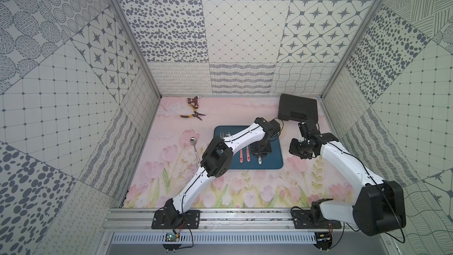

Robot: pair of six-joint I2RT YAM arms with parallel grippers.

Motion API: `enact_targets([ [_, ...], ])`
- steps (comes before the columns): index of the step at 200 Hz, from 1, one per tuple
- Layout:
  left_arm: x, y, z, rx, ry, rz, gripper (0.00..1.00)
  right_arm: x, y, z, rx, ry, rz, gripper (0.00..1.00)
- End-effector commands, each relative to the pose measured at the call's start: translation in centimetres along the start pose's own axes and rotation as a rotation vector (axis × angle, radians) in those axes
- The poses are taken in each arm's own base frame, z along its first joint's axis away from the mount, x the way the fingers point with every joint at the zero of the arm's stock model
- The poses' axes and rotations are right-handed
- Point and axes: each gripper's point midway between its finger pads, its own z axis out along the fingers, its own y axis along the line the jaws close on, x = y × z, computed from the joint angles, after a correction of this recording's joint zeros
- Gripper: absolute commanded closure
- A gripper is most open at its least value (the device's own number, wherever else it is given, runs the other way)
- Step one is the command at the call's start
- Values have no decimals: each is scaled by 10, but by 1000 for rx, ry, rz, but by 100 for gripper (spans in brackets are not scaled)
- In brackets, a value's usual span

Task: Set the spoon and fork side by side
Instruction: Place the fork on the tray.

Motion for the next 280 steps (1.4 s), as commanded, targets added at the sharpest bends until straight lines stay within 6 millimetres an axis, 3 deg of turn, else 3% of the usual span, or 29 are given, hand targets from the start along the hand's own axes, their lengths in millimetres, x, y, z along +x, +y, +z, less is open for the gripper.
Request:
enact_targets([
  [1, 2, 19, 4, -67, 14, -23, 100, -4, 2, -4, -27, -31, -8, 65],
  [45, -4, 22, 9, -63, 20, -13, 100, -1, 2, -4, -30, -27, -9, 65],
  [151, -10, 3, 14, -7, 31, 62, 100, -1, 1, -5, -29, -32, 4, 65],
  [193, -9, -1, 14, 9, 38, 73, 77, 0, -1, -4, -24, -30, 4, 63],
  [242, -5, 2, 16, -4, 48, 74, 64, 0, 0, -3, -28, -29, 2, 62],
  [261, -5, 1, 8, -2, 33, 73, 60, -1, 0, -5, -31, -33, 5, 62],
  [280, -9, -5, -17, 28, -32, 92, 56, -3, 2, -8, -37, -47, 6, 61],
])
